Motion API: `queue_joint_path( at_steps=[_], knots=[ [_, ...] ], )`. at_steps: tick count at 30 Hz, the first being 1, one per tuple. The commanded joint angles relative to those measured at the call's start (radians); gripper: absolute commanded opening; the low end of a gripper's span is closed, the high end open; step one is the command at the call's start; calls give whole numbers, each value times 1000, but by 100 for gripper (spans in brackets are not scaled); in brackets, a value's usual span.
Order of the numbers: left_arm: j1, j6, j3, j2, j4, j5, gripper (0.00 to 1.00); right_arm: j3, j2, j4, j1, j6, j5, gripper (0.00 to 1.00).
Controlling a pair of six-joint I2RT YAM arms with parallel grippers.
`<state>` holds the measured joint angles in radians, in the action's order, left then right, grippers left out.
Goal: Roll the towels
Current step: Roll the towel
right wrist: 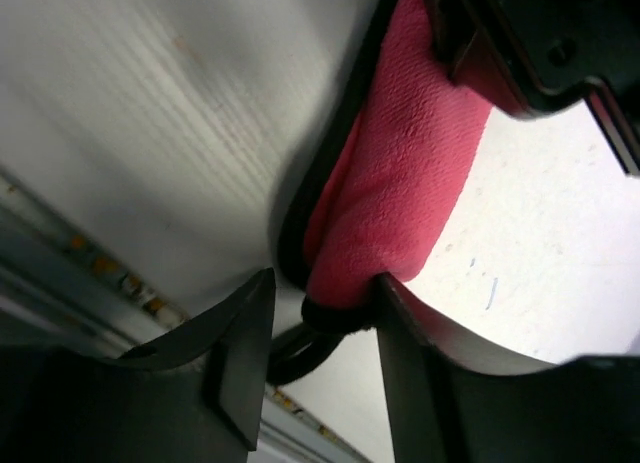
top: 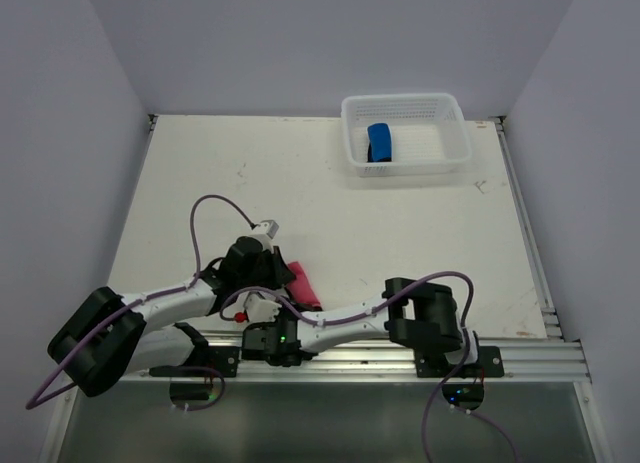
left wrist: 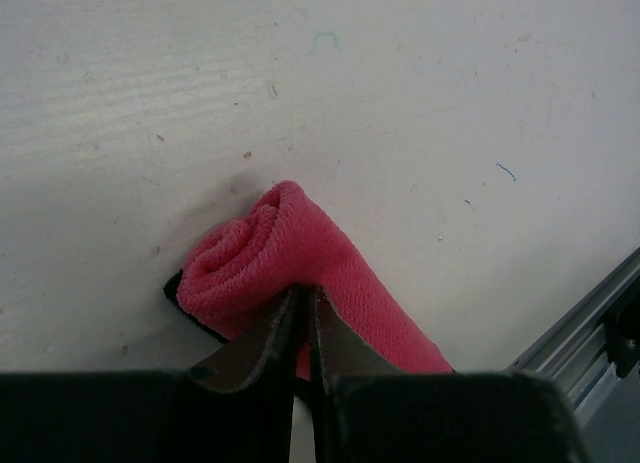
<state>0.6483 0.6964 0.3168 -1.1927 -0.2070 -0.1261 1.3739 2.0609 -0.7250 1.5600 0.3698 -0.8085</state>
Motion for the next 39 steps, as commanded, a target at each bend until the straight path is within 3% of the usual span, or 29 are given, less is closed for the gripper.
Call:
queue_joint_path(
  at_steps=[1, 5, 16, 21, 24, 31, 39],
  knots=[
    [-1, -17, -10, -22, 27, 75, 13, -32, -116, 84, -25, 144, 156, 49],
    [-3, -18, -15, -27, 23, 79, 13, -70, -192, 113, -25, 150, 186, 56],
    [-1, -17, -22, -38, 12, 65, 12, -191, -455, 211, -51, 198, 264, 58],
    [-2, -12, -35, -38, -2, 51, 12, -295, -590, 324, -185, 261, 359, 58],
    [-1, -8, -42, -38, -6, 45, 12, -366, -631, 413, -302, 303, 492, 64],
    [-1, -1, -56, -30, -17, 37, 11, -438, -585, 548, -465, 340, 705, 67],
    [-1, 3, -67, -25, -19, 31, 10, -476, -481, 642, -492, 356, 776, 67]
  ],
)
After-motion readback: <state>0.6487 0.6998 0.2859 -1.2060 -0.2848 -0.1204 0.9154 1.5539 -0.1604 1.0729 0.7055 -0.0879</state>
